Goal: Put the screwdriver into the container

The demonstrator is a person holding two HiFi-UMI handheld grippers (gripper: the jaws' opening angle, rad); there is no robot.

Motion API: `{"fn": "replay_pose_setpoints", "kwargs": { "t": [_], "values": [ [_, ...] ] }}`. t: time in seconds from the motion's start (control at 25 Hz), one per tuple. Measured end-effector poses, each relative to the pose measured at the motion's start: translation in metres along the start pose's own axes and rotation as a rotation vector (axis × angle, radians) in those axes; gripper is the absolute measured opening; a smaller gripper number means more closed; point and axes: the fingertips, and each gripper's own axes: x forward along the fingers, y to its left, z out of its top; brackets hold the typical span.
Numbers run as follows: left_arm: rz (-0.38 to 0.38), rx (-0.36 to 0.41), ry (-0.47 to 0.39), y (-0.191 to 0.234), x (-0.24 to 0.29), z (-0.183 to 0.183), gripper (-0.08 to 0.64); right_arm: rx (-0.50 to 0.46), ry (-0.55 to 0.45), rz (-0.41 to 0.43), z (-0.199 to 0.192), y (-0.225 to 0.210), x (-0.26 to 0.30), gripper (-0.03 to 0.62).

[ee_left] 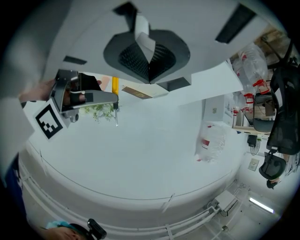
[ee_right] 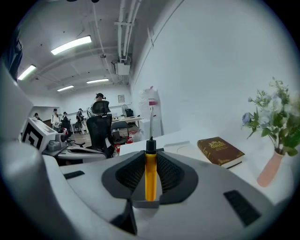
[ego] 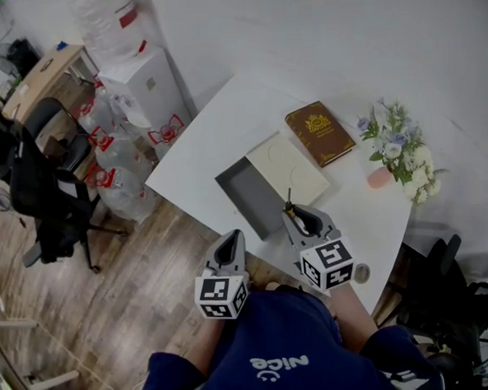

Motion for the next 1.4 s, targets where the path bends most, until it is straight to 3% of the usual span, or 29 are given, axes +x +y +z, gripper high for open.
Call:
{"fn": "replay_pose_setpoints", "kwargs": {
  "t": [0.64, 1.16, 1.4],
  "values": [
    [0.054, -0.009, 0.005, 0.049, -0.011, 0.005, 0.017, -0.018, 0.206, 0.059, -0.012, 0.003, 0.089, 0.094],
    [0.164, -0.034, -0.006, 0.094, -0.025, 0.002, 0.017, -0.014, 0.439, 0.116, -0.063, 0.006, 0.151, 0.094],
    [0.176, -0.045, 0.001, 0.104, -0.026, -0.001, 0.017, 0.002, 0.508, 0.117, -0.079, 0.005, 0.171, 0.094]
  ]
}}
